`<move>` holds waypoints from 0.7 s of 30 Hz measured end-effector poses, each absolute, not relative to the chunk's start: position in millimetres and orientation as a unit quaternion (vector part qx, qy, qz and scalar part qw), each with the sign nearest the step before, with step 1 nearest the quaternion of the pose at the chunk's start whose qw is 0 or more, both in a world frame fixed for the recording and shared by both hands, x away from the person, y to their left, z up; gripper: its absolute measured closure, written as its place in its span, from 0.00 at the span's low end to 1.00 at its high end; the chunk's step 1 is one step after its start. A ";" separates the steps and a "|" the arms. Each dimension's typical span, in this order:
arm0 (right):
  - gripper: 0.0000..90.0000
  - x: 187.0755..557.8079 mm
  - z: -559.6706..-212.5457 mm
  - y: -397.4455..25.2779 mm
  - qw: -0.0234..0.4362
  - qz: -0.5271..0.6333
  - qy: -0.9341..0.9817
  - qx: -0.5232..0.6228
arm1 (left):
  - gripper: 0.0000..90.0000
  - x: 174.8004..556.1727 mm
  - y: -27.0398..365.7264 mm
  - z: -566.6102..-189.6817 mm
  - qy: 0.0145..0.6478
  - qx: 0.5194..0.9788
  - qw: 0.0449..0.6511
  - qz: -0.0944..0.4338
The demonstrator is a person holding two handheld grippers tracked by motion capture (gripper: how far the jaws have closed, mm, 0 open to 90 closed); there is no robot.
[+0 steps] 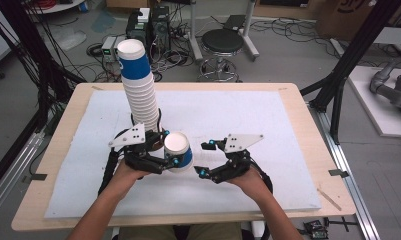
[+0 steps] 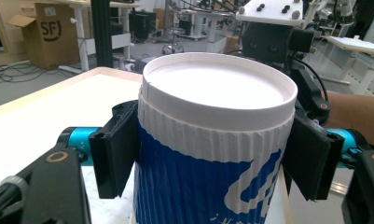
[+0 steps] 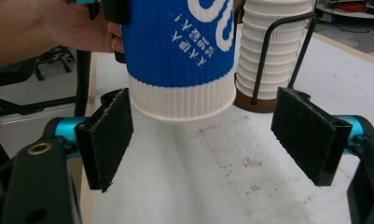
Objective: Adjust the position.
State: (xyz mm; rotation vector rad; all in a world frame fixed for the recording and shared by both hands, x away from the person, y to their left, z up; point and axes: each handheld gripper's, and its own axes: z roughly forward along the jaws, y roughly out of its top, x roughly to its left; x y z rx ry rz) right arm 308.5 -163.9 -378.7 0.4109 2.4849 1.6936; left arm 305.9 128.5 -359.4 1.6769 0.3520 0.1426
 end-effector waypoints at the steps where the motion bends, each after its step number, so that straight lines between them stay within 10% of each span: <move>1: 0.24 308.5 -378.9 -162.5 0.049 0.557 0.818 0.135 | 0.29 306.1 127.2 -359.6 0.154 0.739 0.653 0.062; 21: 0.22 312.6 -383.5 -147.0 0.024 0.572 0.811 0.121 | 0.30 306.0 116.0 -360.5 0.142 0.735 0.661 0.050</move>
